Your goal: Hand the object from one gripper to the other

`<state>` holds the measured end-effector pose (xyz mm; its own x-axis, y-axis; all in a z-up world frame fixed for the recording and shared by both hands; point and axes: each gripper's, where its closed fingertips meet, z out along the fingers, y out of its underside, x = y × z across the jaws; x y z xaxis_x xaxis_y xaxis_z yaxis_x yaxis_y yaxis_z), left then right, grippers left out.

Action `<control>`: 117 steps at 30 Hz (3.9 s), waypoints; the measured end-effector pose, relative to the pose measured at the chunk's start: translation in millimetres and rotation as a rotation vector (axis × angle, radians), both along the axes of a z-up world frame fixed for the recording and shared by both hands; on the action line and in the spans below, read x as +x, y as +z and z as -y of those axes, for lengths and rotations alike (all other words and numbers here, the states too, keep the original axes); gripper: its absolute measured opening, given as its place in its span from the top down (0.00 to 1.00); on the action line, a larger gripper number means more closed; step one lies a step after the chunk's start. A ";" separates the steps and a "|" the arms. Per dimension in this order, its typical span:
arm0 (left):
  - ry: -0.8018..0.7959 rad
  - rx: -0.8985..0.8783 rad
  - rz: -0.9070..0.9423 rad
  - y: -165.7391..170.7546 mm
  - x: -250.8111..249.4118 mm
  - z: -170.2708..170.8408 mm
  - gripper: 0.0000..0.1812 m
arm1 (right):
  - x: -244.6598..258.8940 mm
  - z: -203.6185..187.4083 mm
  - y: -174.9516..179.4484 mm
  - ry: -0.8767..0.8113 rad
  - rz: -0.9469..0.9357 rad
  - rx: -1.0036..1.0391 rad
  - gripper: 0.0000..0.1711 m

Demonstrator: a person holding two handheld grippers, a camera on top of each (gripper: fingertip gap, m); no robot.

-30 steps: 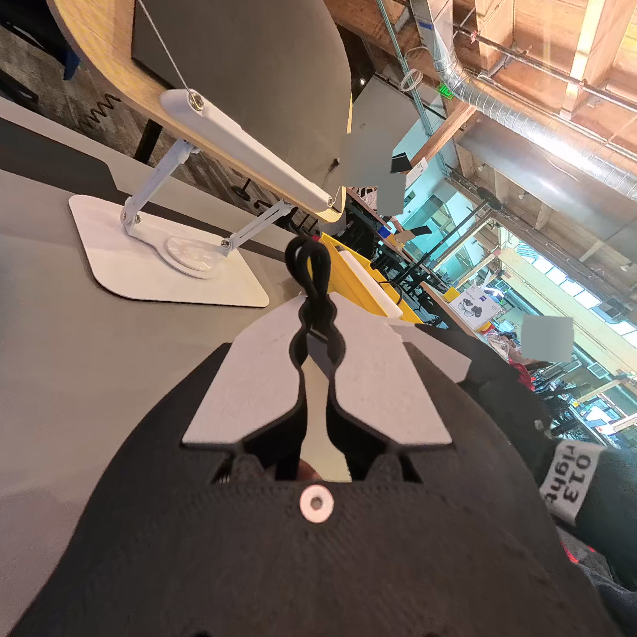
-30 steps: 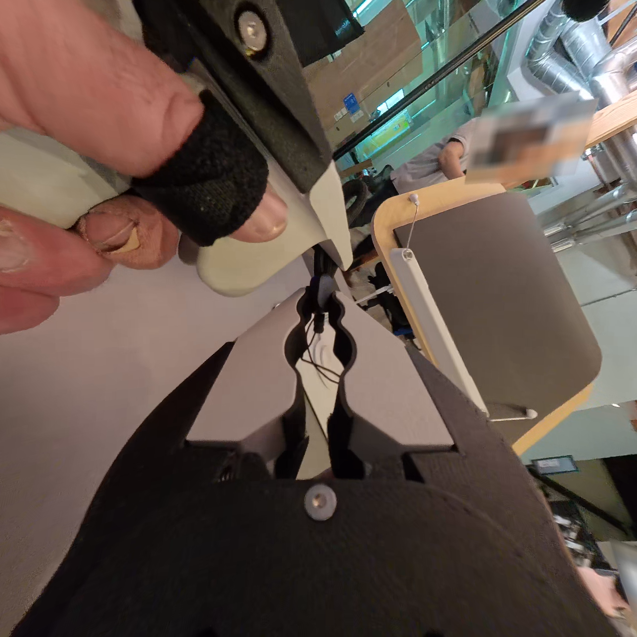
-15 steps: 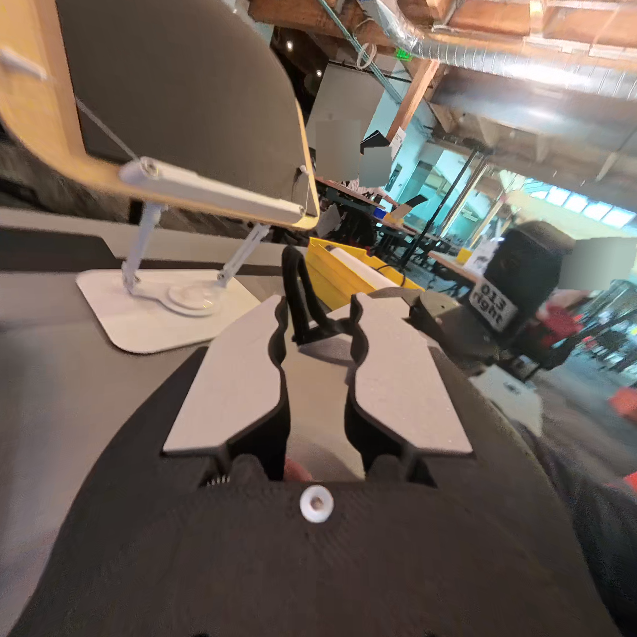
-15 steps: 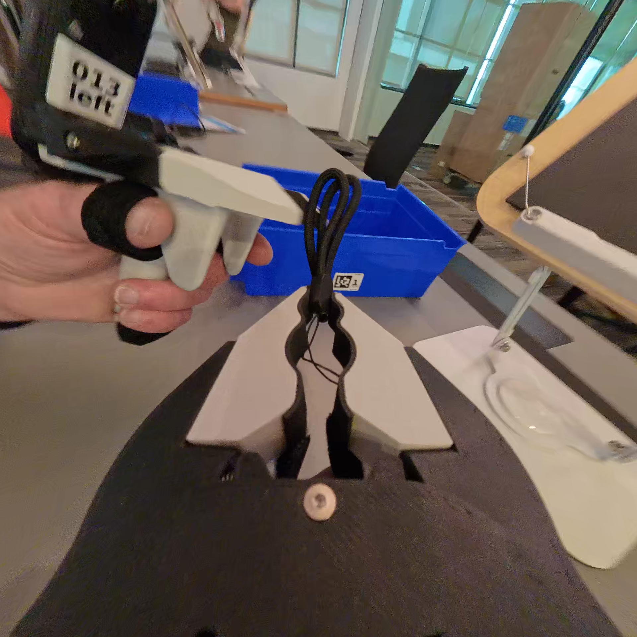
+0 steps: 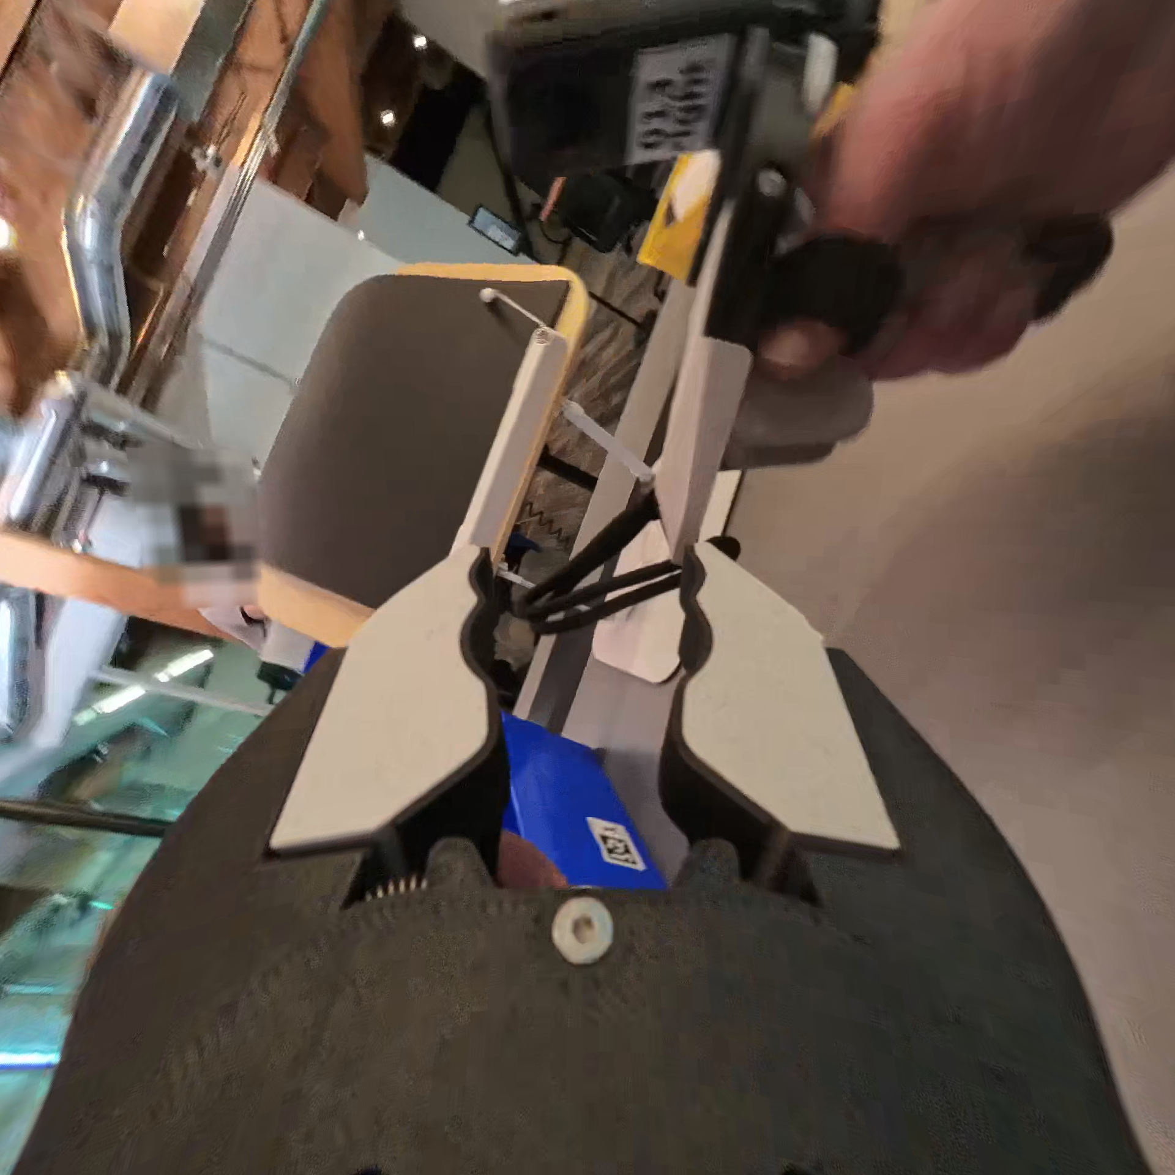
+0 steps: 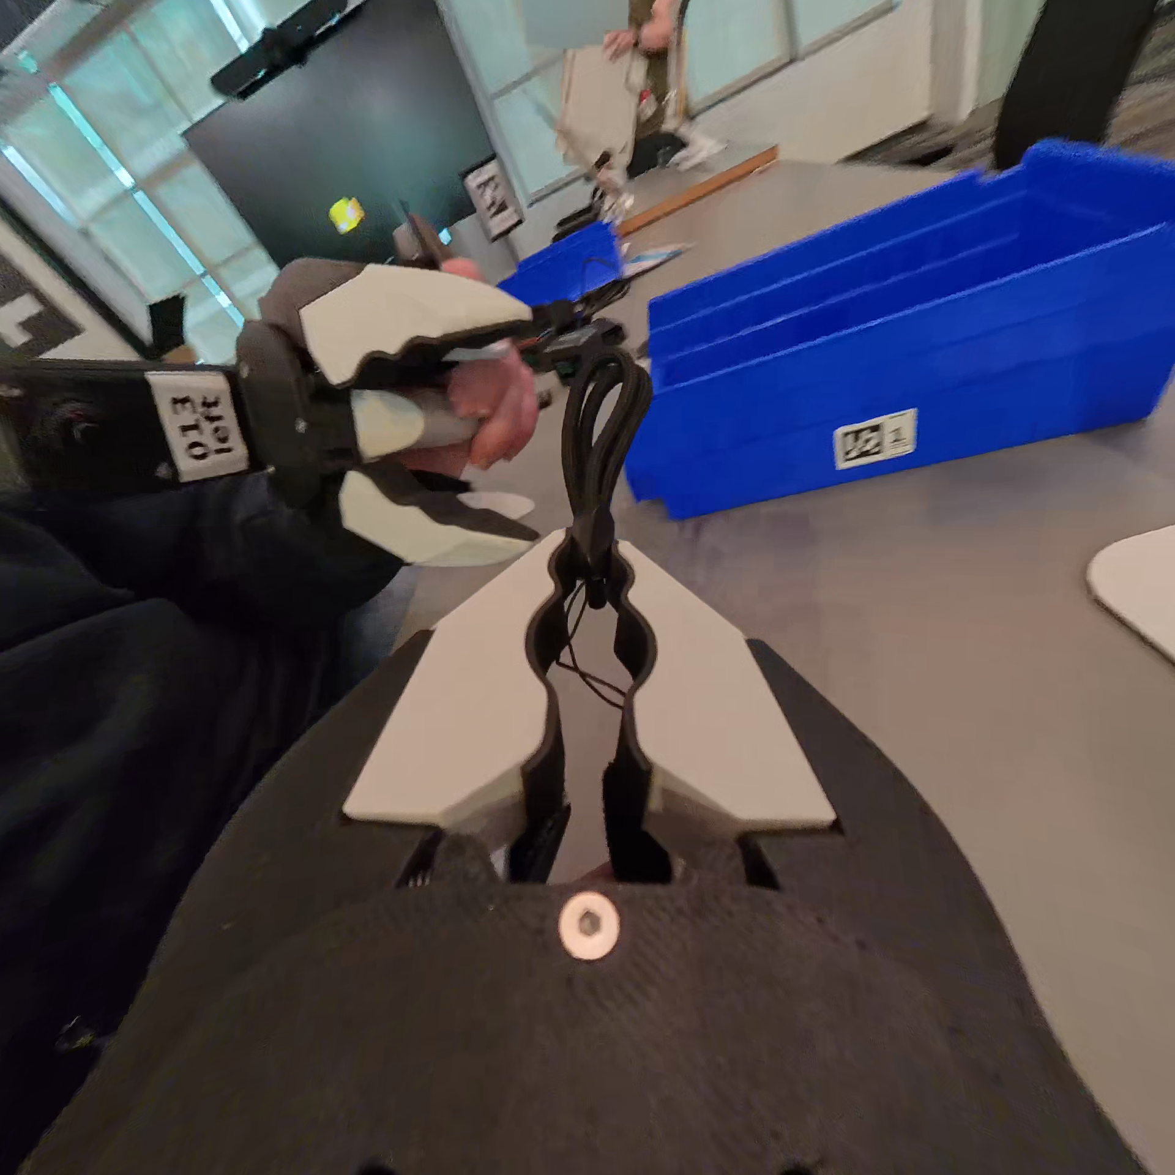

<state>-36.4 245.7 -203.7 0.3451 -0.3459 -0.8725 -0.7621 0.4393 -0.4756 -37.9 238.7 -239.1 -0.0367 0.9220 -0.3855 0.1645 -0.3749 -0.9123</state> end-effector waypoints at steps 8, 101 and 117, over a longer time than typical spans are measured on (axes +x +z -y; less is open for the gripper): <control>-0.117 -0.158 -0.268 -40.9 -4.7 15.0 0.75 | -4.9 32.0 -15.8 0.172 0.093 -0.002 0.96; -0.246 -1.052 0.602 -8.5 0.4 9.3 0.97 | 2.2 -11.9 67.8 -0.339 -0.241 0.475 0.77; -0.369 -1.372 0.978 12.6 -19.6 9.1 0.97 | -4.4 -25.8 39.3 -0.593 0.353 1.490 0.83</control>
